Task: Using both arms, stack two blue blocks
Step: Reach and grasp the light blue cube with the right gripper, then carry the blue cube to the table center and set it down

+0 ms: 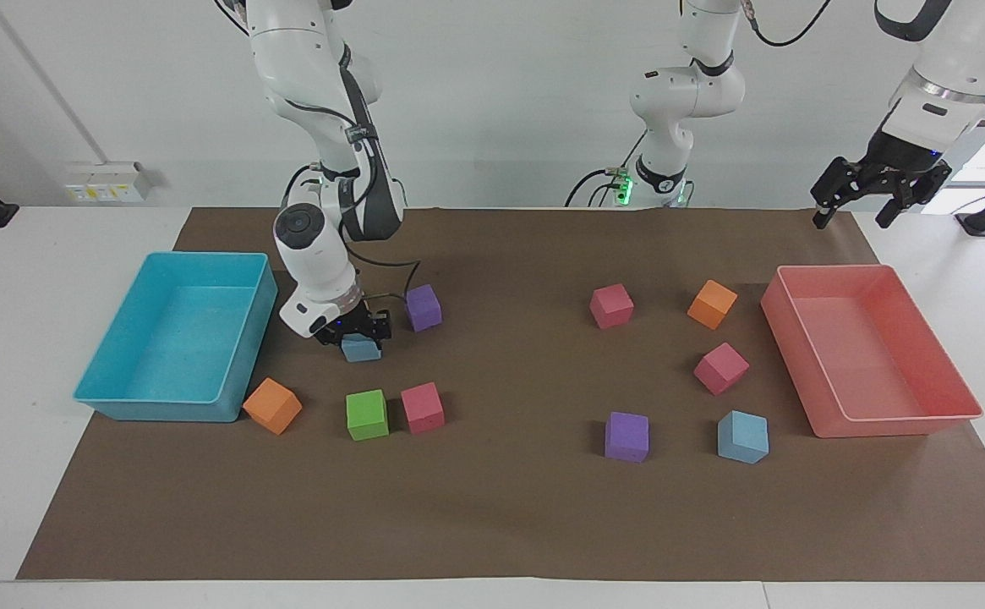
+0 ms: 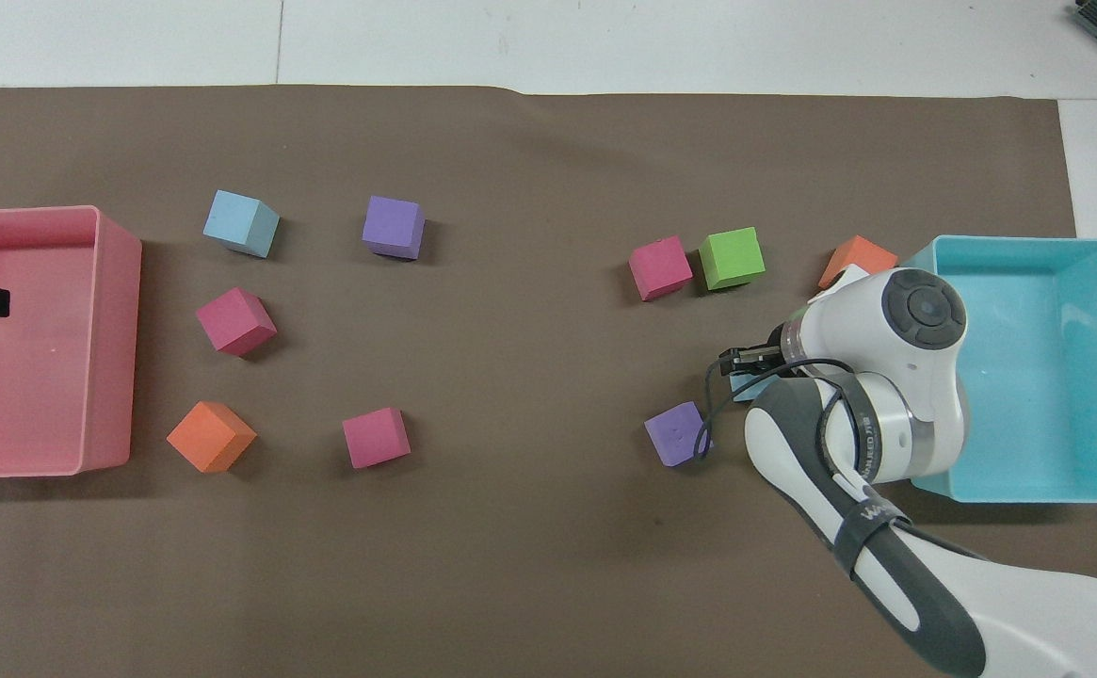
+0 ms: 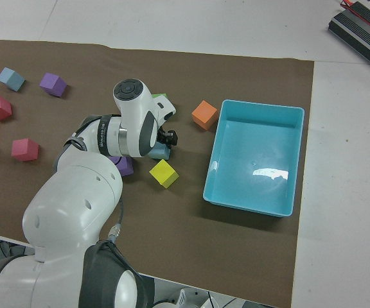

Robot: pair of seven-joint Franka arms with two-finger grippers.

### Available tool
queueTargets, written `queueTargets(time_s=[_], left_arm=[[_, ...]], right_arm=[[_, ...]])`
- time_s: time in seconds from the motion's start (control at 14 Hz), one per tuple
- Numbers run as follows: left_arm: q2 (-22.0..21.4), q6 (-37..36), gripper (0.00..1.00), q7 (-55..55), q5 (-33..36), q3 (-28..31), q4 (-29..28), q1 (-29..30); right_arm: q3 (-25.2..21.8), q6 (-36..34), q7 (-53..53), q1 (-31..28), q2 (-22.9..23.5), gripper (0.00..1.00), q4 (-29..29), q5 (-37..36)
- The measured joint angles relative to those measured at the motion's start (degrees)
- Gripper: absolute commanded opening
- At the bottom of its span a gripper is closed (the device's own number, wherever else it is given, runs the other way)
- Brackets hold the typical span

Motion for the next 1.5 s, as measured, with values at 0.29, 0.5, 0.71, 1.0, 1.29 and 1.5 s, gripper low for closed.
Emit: queueTargets(time_s=[0.29, 0.5, 0.71, 1.0, 1.29, 1.5], left_arm=[[0.0, 0.0, 1.0, 0.0, 0.0, 0.0, 0.0, 0.0], [0.0, 0.0, 1.0, 0.0, 0.0, 0.0, 0.0, 0.0], [0.0, 0.0, 1.0, 0.0, 0.0, 0.0, 0.0, 0.0], [0.0, 0.0, 1.0, 0.0, 0.0, 0.0, 0.0, 0.0], [0.0, 0.0, 1.0, 0.0, 0.0, 0.0, 0.0, 0.0], [0.0, 0.0, 1.0, 0.0, 0.0, 0.0, 0.0, 0.0]], right_arm=[[-0.1, -1.5, -0.1, 0.0, 0.0, 0.0, 1.3, 0.0], [-0.6, -9.6, -0.1, -0.2, -0.9, 0.0, 8.2, 0.0], [-0.5, -16.3, 0.1, -0.1, -1.6, 0.0, 15.8, -1.9], [0.0, -17.9, 5.7, 5.0, 0.7, 0.0, 22.1, -3.4], [0.3, -21.1, 20.9, 13.2, 10.5, 0.0, 33.1, -4.0], [0.3, -20.6, 28.5, 17.7, 18.2, 0.0, 40.0, -4.0]])
